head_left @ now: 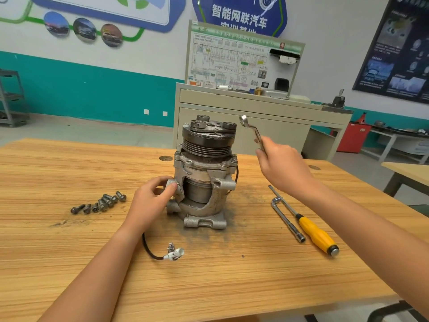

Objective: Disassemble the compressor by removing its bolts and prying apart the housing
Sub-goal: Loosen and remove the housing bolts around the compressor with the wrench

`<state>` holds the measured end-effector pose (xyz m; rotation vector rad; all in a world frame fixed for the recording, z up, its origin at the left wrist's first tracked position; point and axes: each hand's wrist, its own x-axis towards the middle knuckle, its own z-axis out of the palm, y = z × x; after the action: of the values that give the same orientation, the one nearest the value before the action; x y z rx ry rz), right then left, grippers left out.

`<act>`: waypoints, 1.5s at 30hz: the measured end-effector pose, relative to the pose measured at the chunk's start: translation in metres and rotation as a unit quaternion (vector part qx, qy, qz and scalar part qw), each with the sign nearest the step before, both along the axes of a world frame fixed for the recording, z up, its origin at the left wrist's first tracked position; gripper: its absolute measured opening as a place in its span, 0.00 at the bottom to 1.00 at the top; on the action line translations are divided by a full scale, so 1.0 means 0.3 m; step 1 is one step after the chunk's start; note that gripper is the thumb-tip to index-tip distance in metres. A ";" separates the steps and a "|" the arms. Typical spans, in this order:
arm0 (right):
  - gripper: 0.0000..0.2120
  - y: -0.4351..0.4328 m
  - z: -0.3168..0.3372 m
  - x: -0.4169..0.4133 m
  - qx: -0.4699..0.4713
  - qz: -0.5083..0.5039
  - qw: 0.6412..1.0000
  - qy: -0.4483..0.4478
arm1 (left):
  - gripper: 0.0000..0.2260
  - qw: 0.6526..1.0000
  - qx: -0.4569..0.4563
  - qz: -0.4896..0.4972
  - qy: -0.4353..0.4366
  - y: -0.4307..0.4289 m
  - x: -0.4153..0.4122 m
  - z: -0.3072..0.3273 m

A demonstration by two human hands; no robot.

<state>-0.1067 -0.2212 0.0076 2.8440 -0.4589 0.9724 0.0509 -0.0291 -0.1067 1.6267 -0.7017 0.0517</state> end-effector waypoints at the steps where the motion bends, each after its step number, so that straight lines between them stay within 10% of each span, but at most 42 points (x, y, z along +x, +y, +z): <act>1: 0.08 0.011 0.006 -0.023 0.029 0.003 0.999 0.019 | 0.05 1.000 0.001 0.001 -0.001 0.000 -0.001 0.000; 8: 0.10 0.081 0.024 -0.070 0.032 -0.029 0.979 0.200 | 0.05 1.000 -0.002 0.004 0.001 0.002 -0.012 0.006; 20: 0.24 0.288 0.058 -0.058 -0.219 -0.108 0.912 0.329 | 0.05 1.000 -0.011 0.002 0.004 -0.004 -0.008 0.001; 45: 0.22 0.267 0.082 -0.068 -0.391 -0.065 0.850 0.347 | 0.07 1.000 -0.022 -0.002 0.000 -0.003 -0.008 -0.003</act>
<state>-0.1271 -0.1411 0.0321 2.1334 -0.1136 0.0081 0.0486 -0.0300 -0.1074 1.5844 -0.6994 0.0650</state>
